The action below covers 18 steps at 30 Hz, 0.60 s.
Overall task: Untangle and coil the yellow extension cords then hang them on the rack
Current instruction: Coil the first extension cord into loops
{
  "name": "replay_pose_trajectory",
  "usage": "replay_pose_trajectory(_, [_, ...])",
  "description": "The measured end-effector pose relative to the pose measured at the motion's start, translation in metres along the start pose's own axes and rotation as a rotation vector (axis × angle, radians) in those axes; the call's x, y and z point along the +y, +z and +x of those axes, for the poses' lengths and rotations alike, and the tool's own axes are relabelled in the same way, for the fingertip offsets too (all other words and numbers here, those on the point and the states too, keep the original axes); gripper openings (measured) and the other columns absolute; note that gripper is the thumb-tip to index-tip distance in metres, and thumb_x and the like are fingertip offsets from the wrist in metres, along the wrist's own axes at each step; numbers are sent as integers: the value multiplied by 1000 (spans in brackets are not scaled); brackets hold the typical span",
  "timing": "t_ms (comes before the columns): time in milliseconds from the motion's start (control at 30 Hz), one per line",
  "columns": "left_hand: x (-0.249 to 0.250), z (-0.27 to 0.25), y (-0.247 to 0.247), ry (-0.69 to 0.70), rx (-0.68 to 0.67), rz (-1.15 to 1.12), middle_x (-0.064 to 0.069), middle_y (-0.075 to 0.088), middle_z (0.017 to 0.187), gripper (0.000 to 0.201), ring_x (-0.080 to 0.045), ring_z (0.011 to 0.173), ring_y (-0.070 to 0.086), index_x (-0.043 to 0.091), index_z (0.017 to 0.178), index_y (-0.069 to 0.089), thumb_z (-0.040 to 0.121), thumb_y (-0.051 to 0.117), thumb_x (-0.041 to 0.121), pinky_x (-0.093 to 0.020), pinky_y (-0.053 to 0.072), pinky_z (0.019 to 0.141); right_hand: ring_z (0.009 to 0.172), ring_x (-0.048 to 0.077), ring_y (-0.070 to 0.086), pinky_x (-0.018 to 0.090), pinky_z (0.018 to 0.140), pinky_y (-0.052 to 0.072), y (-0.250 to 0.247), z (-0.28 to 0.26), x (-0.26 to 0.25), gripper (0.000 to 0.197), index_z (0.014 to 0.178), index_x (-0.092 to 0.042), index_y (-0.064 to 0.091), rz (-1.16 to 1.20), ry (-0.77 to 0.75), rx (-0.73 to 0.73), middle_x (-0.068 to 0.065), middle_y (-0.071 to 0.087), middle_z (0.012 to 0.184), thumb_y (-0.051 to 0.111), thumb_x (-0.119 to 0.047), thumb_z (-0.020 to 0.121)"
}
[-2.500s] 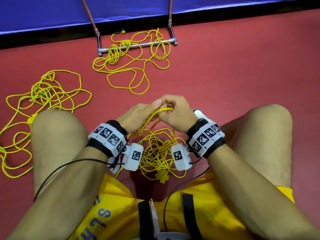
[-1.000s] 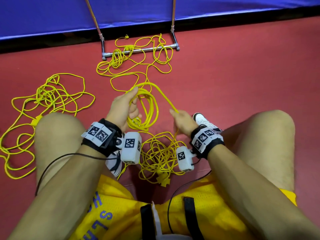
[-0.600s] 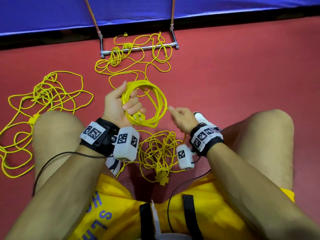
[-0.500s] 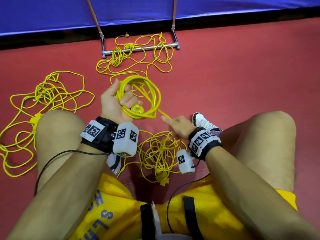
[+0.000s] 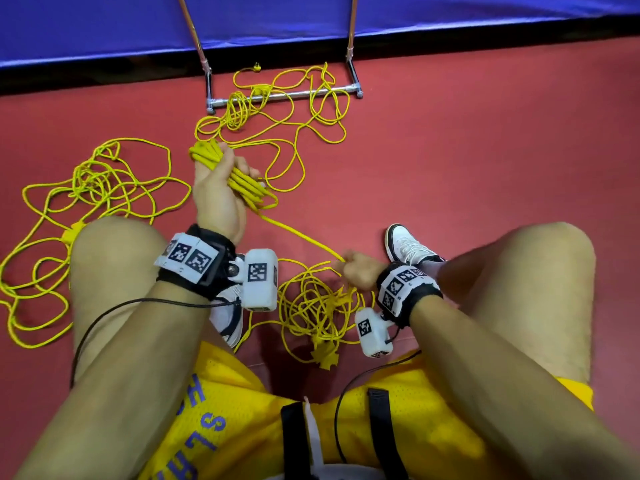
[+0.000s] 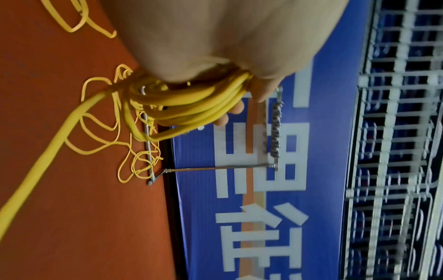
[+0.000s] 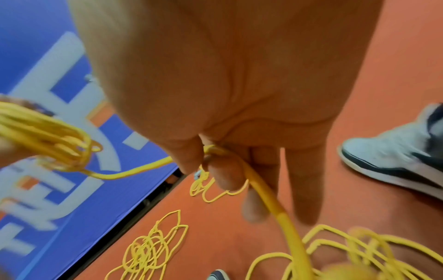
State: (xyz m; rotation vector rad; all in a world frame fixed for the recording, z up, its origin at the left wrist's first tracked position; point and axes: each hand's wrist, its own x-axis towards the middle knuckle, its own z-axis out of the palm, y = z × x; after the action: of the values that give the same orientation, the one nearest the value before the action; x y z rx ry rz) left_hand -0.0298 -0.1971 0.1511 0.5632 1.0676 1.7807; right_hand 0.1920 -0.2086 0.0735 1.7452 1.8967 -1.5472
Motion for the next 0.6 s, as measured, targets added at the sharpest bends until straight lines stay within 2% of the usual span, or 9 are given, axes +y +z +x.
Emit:
replay_pose_trajectory(67, [-6,2,-4,88,33,227,5,55,64,15,-17,58,56,21,107,41,100,49,10,-33,50,55,97,30,62,38,87,46,-1,-12,-12,24,119,-10,53,-26,-111,32,13,63,105,41,-25,106])
replay_pose_trajectory(100, [-8,2,-5,132,35,371,4,57,66,21,-19,59,56,24,109,39,97,53,13,-37,52,58,100,32,60,42,93,46,1,-17,-16,21,120,-9,53,-46,-193,53,17,62,108,42,-20,105])
replay_pose_trajectory(200, [-14,-1,-7,220,-79,866,-8,57,87,35,-23,80,53,14,116,37,89,57,22,-51,48,89,87,34,62,46,84,49,4,-29,-25,13,108,-13,59,-112,-416,71,17,67,93,48,-16,101])
replay_pose_trajectory(300, [-26,-10,-7,170,-300,1124,-16,55,110,48,-26,102,53,-7,132,30,97,58,12,-42,37,104,70,28,57,35,69,48,2,-35,-32,15,95,-17,67,-143,-580,119,7,64,74,53,-13,91])
replay_pose_trajectory(367, [-32,-16,-4,76,-419,1237,-20,53,125,51,-32,122,50,-2,136,32,99,57,23,-38,31,108,64,22,51,32,65,43,-2,-37,-36,17,86,-15,69,-123,-699,273,2,61,68,53,-12,82])
replay_pose_trajectory(400, [-35,-21,-1,30,-469,1259,-17,55,116,45,-33,116,53,5,127,40,98,54,36,-42,34,104,61,18,49,29,62,41,-4,-37,-36,17,82,-14,70,-77,-750,379,0,59,65,54,-10,78])
replay_pose_trajectory(433, [-36,-26,3,-14,-513,1242,-10,55,99,44,-31,99,57,10,114,45,97,47,50,-47,40,96,57,13,46,25,59,39,-7,-38,-37,17,79,-14,70,-18,-778,475,-2,58,63,55,-7,74])
replay_pose_trajectory(500, [-37,-40,11,-135,-596,1142,-4,47,77,62,-20,67,50,8,104,46,92,33,67,-45,48,72,52,12,43,20,55,35,-13,-40,-38,16,72,-13,68,74,-812,610,-2,56,59,59,-1,67])
replay_pose_trajectory(600, [-38,-57,18,-298,-754,1019,3,38,61,78,-16,50,35,8,96,52,77,40,82,-30,33,48,55,-1,42,17,56,32,-24,-37,-35,18,71,-14,65,87,-836,704,-7,52,62,60,-2,59])
